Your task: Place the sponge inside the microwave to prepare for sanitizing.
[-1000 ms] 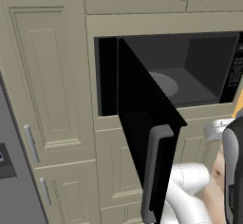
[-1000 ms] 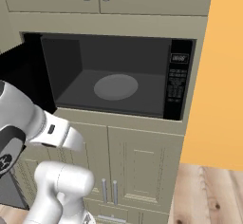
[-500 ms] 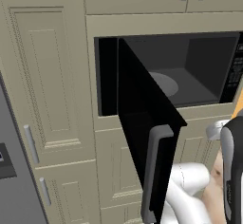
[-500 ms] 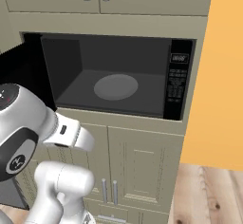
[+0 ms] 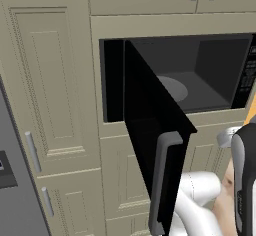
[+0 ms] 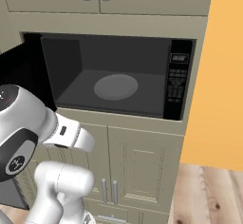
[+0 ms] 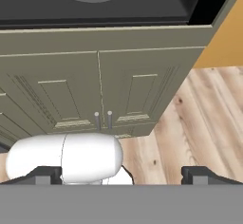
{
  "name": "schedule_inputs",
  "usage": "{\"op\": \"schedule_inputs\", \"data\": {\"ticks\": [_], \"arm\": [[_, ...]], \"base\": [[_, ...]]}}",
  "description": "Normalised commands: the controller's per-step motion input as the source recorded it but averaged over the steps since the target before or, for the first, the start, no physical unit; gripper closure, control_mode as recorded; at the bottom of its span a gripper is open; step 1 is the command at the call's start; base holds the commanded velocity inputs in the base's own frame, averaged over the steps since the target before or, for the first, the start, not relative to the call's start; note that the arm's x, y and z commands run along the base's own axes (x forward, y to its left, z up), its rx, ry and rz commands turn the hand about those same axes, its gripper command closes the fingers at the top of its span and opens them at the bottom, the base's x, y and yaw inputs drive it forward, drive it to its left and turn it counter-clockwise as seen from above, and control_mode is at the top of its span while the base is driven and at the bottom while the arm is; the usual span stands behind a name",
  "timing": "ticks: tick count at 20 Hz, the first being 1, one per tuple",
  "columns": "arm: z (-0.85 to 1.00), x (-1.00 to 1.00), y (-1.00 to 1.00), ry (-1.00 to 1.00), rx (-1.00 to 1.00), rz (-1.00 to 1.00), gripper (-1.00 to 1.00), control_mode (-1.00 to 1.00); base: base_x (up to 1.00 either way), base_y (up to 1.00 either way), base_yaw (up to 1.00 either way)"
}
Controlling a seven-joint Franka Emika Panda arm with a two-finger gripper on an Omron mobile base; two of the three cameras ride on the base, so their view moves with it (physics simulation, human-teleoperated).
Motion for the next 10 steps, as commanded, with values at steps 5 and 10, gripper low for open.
{"op": "schedule_inputs", "data": {"ticks": [5,10], "arm": [[0.0,0.0,0.0,0.0,0.0,0.0,-1.0,-1.0],[0.0,0.0,0.0,0.0,0.0,0.0,-1.0,-1.0]], "base": [[0.0,0.0,0.0],[0.0,0.0,0.0]]}}
